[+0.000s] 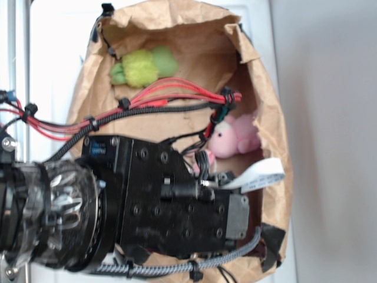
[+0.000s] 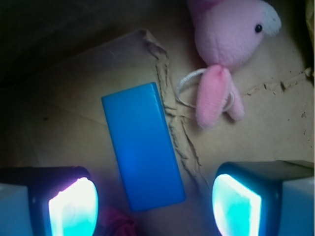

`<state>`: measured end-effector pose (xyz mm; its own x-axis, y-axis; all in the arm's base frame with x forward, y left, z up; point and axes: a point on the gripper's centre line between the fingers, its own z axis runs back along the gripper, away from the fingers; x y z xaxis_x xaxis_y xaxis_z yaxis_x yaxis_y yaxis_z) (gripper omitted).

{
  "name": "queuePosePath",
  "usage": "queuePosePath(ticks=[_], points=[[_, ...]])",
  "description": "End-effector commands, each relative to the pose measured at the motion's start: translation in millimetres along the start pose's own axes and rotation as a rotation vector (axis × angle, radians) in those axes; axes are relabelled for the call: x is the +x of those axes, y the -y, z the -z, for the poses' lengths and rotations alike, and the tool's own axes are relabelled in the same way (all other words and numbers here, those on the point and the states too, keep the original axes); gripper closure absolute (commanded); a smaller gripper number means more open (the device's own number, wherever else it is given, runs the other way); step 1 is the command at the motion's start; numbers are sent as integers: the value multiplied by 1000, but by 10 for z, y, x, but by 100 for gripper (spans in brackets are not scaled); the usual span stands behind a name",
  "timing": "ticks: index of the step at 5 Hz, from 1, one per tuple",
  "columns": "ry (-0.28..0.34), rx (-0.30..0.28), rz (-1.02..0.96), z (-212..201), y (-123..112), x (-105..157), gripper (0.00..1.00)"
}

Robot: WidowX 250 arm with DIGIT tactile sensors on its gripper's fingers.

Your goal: Grab the blue block.

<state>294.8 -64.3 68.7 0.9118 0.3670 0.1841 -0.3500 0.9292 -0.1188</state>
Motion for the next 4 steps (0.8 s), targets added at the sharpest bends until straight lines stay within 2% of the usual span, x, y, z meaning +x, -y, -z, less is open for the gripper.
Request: queuePosePath(ticks=[1, 2, 3, 4], points=[[57, -26, 24, -50, 258, -29, 0], [66, -6, 18, 37, 271, -6, 0], [68, 35, 18, 182, 220, 91, 0], [79, 93, 67, 340, 134, 81, 0]])
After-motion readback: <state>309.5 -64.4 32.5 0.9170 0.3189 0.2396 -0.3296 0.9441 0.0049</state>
